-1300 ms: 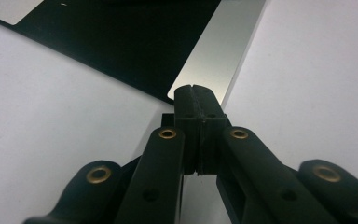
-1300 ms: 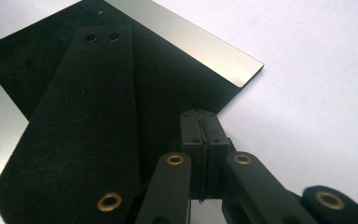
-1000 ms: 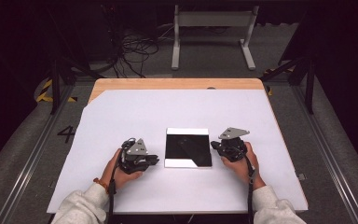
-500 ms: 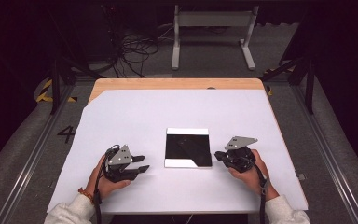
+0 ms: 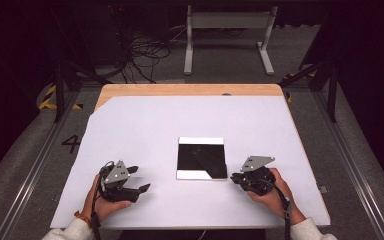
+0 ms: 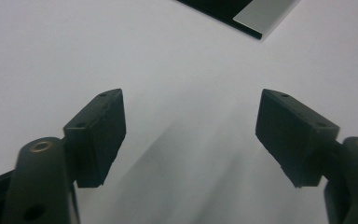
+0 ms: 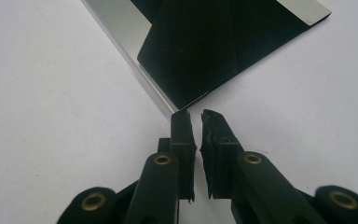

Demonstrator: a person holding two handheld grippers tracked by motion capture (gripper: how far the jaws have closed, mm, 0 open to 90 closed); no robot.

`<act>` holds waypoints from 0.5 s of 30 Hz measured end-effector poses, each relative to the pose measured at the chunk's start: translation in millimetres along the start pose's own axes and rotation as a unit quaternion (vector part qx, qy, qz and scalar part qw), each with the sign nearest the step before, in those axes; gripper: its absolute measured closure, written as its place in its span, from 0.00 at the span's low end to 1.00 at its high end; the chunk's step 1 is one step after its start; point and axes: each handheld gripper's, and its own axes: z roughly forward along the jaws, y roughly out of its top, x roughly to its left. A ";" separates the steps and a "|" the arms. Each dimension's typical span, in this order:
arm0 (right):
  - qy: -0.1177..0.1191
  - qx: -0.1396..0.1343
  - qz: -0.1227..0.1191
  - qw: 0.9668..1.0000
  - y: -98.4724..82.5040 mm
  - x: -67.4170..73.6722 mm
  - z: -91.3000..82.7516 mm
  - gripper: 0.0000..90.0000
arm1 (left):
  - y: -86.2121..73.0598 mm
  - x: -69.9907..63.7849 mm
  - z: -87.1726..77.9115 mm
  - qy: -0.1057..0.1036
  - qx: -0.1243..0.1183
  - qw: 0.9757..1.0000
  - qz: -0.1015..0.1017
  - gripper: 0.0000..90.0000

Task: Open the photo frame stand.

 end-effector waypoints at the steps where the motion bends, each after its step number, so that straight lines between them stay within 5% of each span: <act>1: 0.001 0.001 -0.001 1.000 0.0 0.0 0.3 0.92 | -1.1 0.9 -1.3 0.002 -0.002 1.000 -0.001 0.26; 15: 0.005 0.020 -0.009 1.000 -0.6 4.7 3.6 0.89 | -3.6 -1.2 -6.8 -0.013 -0.002 1.000 -0.006 0.22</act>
